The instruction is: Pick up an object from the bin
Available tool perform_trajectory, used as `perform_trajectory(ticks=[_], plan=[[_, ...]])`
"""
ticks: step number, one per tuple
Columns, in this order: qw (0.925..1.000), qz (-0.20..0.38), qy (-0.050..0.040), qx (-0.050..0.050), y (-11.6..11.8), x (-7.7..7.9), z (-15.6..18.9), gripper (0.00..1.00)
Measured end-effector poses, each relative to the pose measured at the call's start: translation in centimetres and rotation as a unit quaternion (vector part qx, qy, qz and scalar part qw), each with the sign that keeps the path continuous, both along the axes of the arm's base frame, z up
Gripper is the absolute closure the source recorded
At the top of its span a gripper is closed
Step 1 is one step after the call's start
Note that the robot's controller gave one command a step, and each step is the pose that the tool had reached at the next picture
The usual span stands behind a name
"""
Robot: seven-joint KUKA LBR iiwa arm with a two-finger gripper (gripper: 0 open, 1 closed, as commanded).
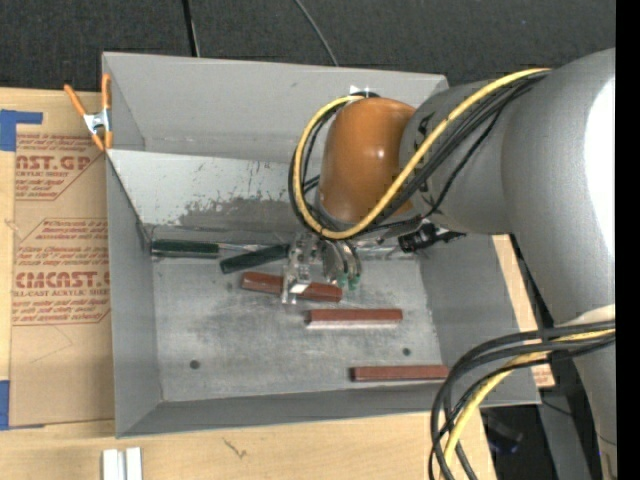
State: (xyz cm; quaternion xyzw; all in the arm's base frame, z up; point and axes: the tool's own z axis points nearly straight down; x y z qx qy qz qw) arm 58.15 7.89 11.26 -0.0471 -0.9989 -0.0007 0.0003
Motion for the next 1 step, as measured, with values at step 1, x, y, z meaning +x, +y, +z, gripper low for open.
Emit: perform_trajectory(ticks=[1], plan=[[1.0000,0.000,-0.0003,0.000,0.02,0.01,1.24,1.00]])
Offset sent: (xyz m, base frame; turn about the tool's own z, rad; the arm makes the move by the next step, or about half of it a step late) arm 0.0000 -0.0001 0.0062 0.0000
